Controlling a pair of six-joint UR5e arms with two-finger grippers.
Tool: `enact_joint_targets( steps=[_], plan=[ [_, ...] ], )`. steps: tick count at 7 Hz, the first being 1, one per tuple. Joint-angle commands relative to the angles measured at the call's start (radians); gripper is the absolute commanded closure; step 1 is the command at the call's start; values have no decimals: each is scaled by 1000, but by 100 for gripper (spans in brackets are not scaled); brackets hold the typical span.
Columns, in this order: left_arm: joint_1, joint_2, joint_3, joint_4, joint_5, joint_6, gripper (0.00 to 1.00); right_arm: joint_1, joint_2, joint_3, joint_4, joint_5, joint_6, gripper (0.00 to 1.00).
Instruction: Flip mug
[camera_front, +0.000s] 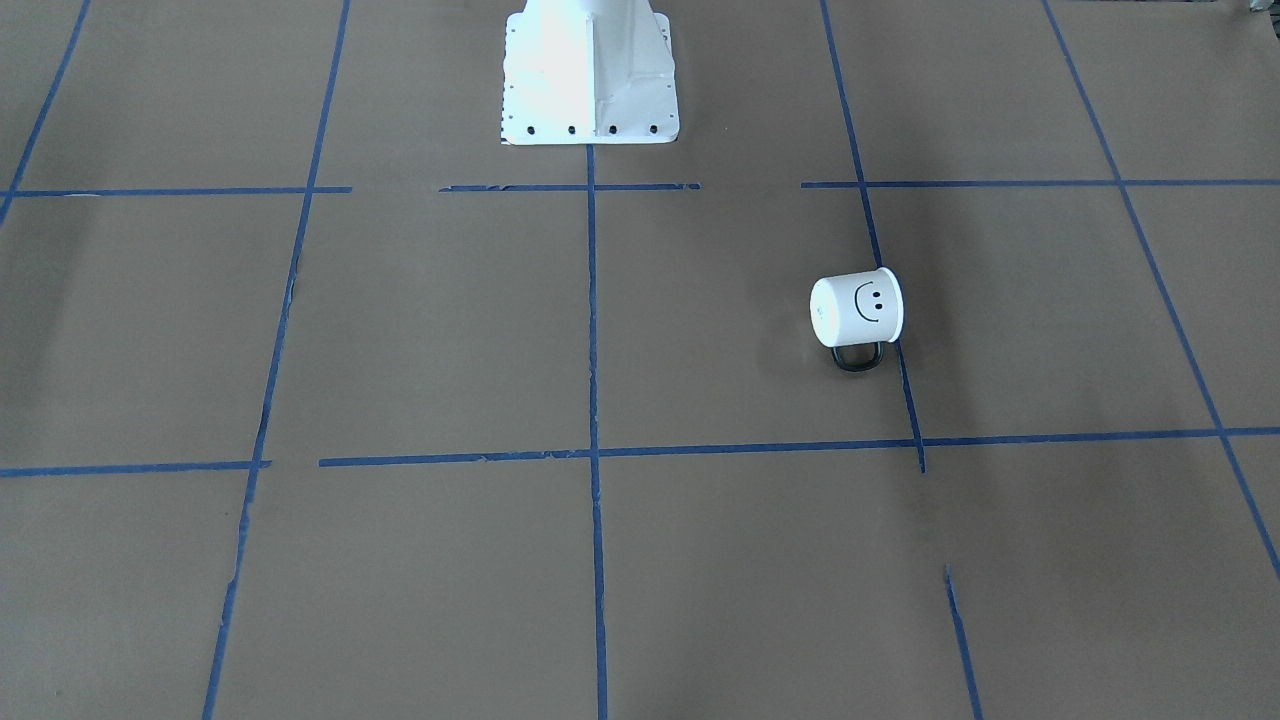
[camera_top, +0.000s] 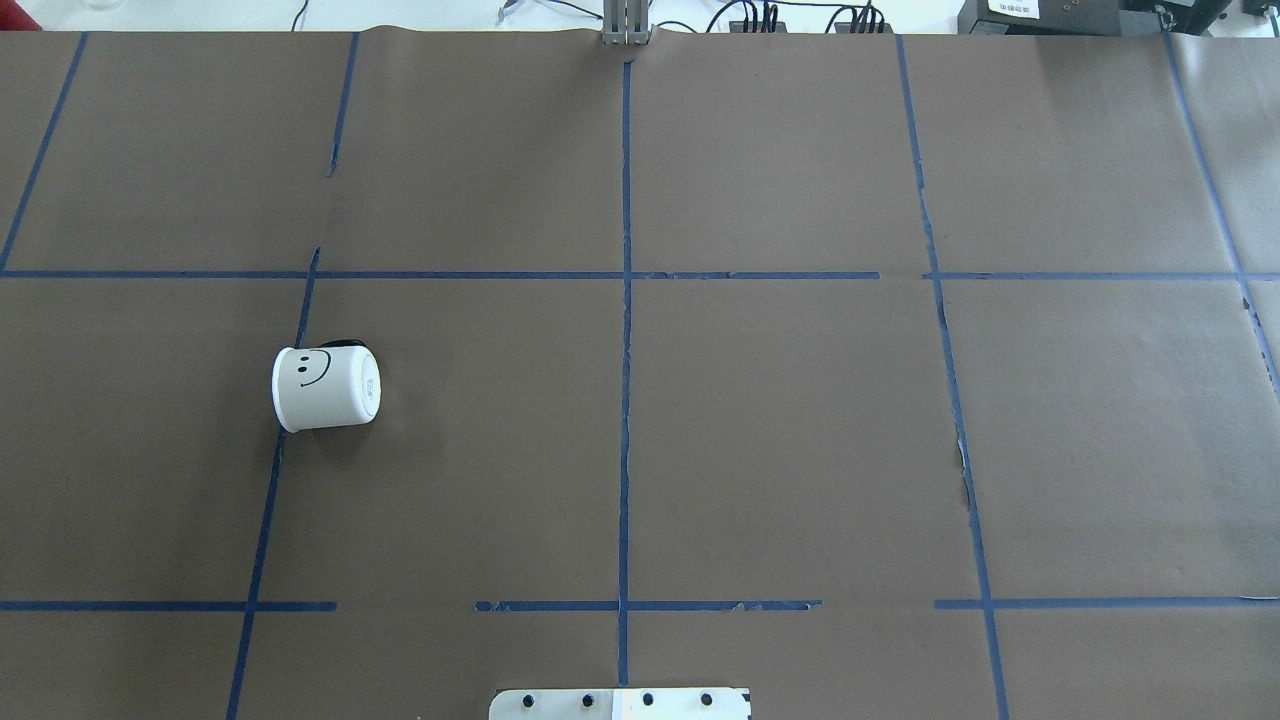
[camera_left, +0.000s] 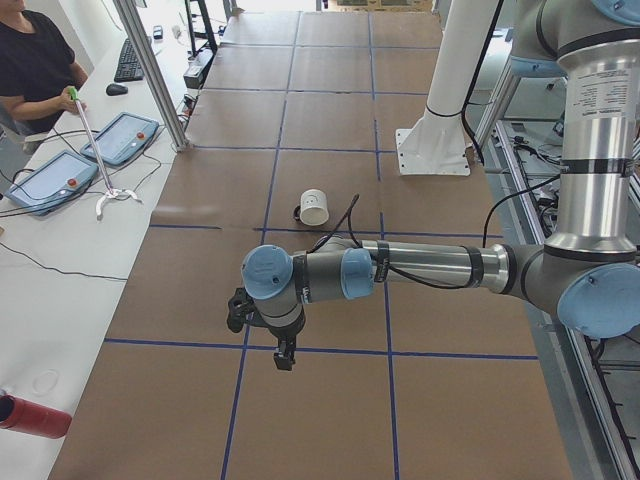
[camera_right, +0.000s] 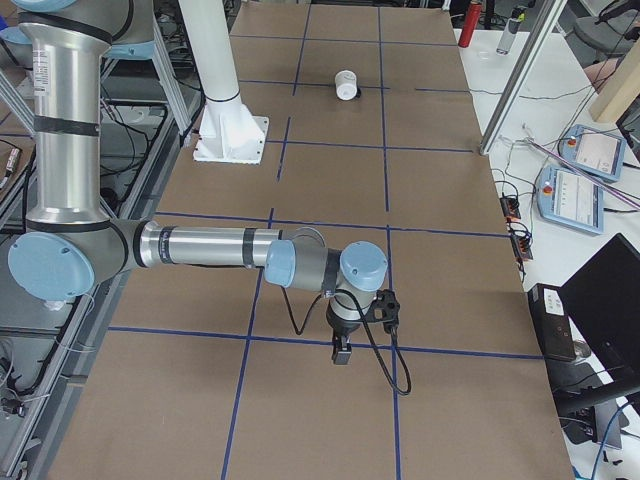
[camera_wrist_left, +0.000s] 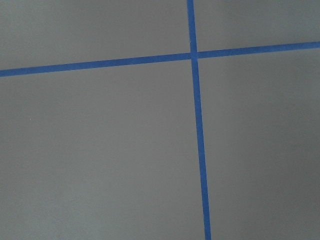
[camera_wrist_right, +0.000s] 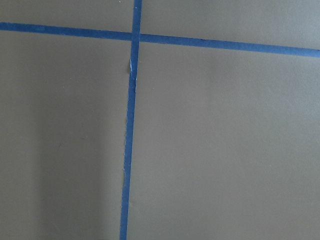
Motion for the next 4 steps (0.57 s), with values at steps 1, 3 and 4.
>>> enact_joint_targets(
  steps=[1,3,4],
  plan=[
    [2,-3,-7,3,0,0,0,0,0,0,0,0,0,0],
    [8,-2,-9,-1,0,-3,0,0,0,0,0,0,0,0],
    [8,-3,-13,-4,-4,-9,0,0,0,0,0,0,0,0]
  ],
)
